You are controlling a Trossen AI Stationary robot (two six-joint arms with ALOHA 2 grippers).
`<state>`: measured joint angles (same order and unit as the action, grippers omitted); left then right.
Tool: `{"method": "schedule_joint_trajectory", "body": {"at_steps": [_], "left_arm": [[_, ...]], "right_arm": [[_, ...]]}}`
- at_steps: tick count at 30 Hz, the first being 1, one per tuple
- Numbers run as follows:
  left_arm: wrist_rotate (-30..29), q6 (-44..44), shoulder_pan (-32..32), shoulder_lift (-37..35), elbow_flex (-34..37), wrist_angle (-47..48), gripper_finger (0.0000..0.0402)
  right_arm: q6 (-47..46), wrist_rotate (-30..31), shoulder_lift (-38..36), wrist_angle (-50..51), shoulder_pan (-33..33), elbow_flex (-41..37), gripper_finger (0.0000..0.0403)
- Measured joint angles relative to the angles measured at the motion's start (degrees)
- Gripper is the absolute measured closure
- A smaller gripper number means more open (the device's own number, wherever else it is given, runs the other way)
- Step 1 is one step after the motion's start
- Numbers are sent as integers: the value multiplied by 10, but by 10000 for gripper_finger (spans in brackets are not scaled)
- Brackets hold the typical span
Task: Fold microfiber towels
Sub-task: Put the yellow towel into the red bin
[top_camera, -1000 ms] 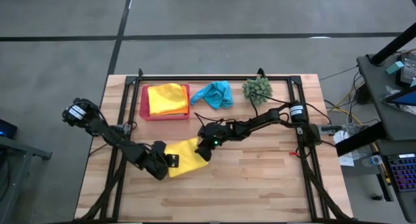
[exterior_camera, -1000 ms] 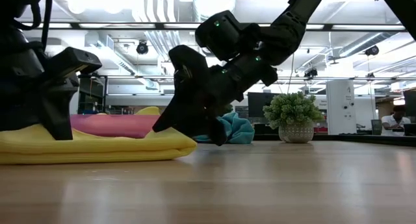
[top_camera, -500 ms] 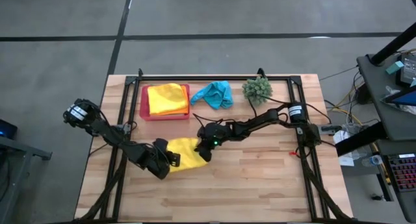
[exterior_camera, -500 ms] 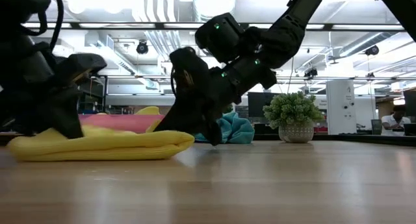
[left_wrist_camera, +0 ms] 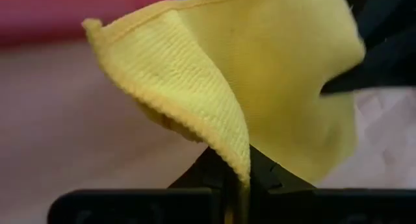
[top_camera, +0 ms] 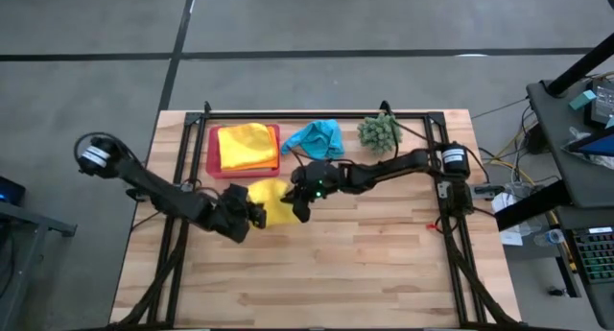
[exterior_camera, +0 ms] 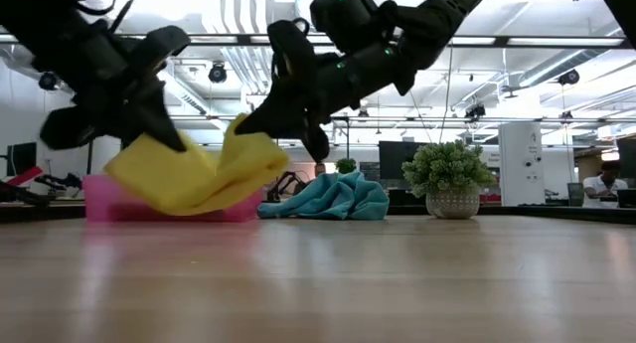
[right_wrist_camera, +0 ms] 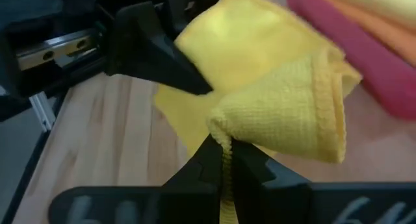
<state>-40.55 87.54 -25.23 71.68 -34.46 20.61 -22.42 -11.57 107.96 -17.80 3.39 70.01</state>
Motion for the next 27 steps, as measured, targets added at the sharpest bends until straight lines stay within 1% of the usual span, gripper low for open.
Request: {"method": "schedule_joint_trajectory", "body": {"at_steps": [3,6,15,17,19,27], "left_arm": [[-6,-66,34,-31,1,2,400],[-5,-118,68,-59,1,18,400],[-7,-274,178,-128,2,30,400],[-7,-309,204,-140,2,30,400],[-8,-337,227,-150,2,30,400],[-7,-411,296,-181,2,29,401]], "right_arm": [[8,0,0,8,11,11,394],[26,18,0,17,25,24,394],[77,29,2,54,68,89,394],[88,46,2,53,76,98,394],[101,61,2,56,83,105,394],[126,68,3,56,105,126,394]]}}
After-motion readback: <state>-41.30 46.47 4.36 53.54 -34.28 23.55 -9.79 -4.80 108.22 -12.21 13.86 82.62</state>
